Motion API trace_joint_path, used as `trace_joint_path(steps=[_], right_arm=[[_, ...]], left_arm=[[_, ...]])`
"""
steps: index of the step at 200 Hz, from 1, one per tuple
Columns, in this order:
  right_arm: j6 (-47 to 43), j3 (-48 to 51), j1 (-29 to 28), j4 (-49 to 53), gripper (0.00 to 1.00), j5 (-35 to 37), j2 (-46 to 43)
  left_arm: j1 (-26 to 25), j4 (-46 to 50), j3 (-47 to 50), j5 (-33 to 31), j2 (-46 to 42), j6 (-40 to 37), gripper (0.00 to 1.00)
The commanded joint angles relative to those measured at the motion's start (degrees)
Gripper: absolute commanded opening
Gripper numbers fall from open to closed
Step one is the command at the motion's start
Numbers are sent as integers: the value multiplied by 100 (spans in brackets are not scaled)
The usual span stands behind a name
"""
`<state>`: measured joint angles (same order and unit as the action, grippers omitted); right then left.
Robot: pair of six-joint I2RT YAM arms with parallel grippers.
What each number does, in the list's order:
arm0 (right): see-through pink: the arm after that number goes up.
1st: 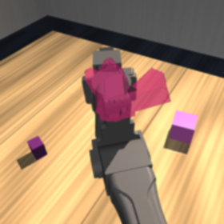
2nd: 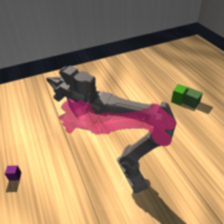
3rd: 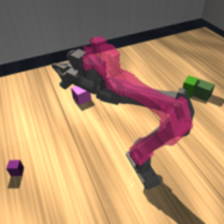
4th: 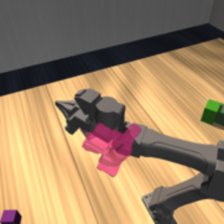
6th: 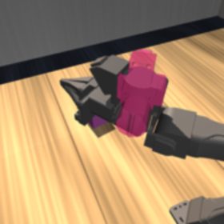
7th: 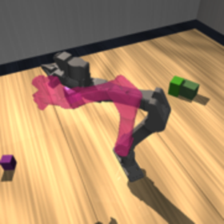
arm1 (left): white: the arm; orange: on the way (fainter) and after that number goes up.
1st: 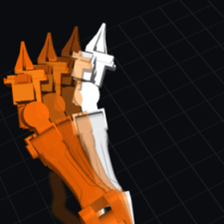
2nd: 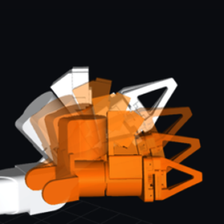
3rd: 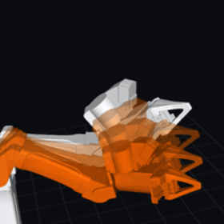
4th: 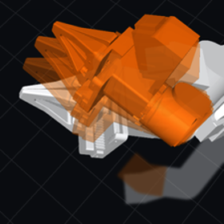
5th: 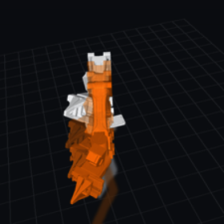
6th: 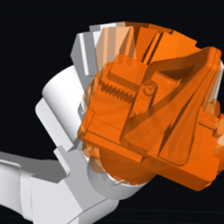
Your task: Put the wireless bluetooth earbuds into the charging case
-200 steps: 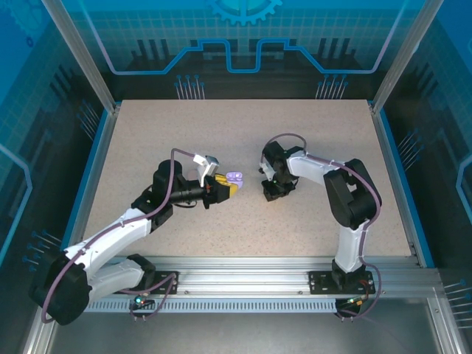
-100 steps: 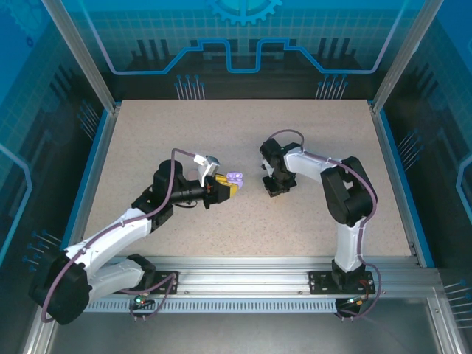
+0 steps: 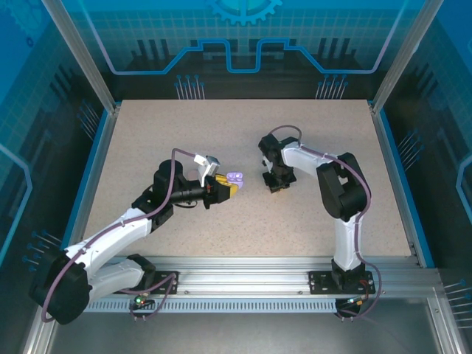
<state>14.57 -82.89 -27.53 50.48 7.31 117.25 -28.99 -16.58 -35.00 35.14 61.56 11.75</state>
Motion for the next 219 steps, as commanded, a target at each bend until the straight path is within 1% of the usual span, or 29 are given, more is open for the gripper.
trace_joint_path(steps=[1, 42, 74, 142, 181, 207, 219], right_arm=[[-31, -237, 100, -339, 17, 195, 301], [-250, -495, 99, -373, 20, 184, 507], [-336, -723, 64, -241, 21, 500, 580], [-353, -576, 55, -297, 22, 518, -104], [-453, -500, 79, -313, 24, 66, -476], [-469, -559, 85, -289, 30, -388, -475], [-419, -597, 84, -282, 33, -483, -403]], left_arm=[[-36, 2, -147, -42, 12, 3, 12], [-36, -5, -147, -42, 28, 12, 12], [-36, -2, -143, -41, 14, 12, 12], [-37, 48, -182, -42, -25, -15, 12], [-37, 44, -162, -37, -23, -6, 12], [-36, 31, -164, -46, -23, 7, 12], [-35, 27, -164, -41, -30, 12, 12]])
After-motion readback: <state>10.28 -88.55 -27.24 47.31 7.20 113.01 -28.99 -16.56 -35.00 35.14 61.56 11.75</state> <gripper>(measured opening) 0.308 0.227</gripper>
